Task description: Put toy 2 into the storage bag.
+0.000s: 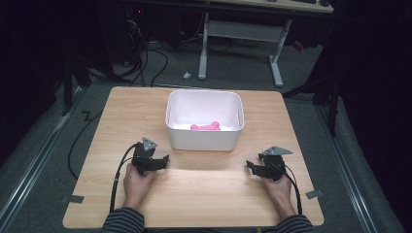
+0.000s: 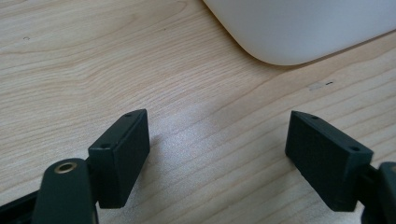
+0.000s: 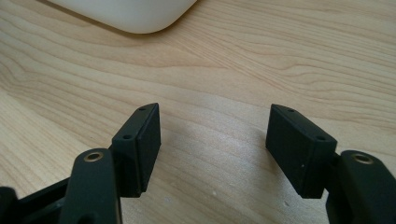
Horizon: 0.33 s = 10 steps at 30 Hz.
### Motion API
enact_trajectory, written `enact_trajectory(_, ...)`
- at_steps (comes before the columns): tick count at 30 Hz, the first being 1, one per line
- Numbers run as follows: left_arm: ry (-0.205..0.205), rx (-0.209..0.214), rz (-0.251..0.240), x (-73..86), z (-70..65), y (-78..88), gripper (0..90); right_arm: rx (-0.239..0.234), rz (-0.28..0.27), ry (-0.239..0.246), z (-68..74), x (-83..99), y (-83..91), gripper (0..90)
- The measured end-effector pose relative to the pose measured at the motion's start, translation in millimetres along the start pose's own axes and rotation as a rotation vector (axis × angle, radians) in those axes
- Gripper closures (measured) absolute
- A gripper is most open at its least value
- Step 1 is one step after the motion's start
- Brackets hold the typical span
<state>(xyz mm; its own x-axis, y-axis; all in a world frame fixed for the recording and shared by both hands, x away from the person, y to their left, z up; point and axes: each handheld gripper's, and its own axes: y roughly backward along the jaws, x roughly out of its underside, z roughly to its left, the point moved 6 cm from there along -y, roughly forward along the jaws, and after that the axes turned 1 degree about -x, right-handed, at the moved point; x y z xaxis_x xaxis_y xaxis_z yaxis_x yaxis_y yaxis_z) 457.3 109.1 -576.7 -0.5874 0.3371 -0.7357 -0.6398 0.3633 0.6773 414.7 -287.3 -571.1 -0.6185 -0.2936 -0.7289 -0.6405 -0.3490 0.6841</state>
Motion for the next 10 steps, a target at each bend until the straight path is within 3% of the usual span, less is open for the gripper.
enact_trajectory(2, -0.001, 0.0, 0.001, 0.1, 0.1, 0.1, 22.0, 0.029, 0.007, 0.03, 2.3, 0.1, -1.0, 35.8)
enact_trajectory(10, 0.0, 0.0, 0.002, 0.3, -0.1, 0.4, 22.0, 0.038, 0.011, 0.015, 2.6, 1.2, -0.3, 31.5)
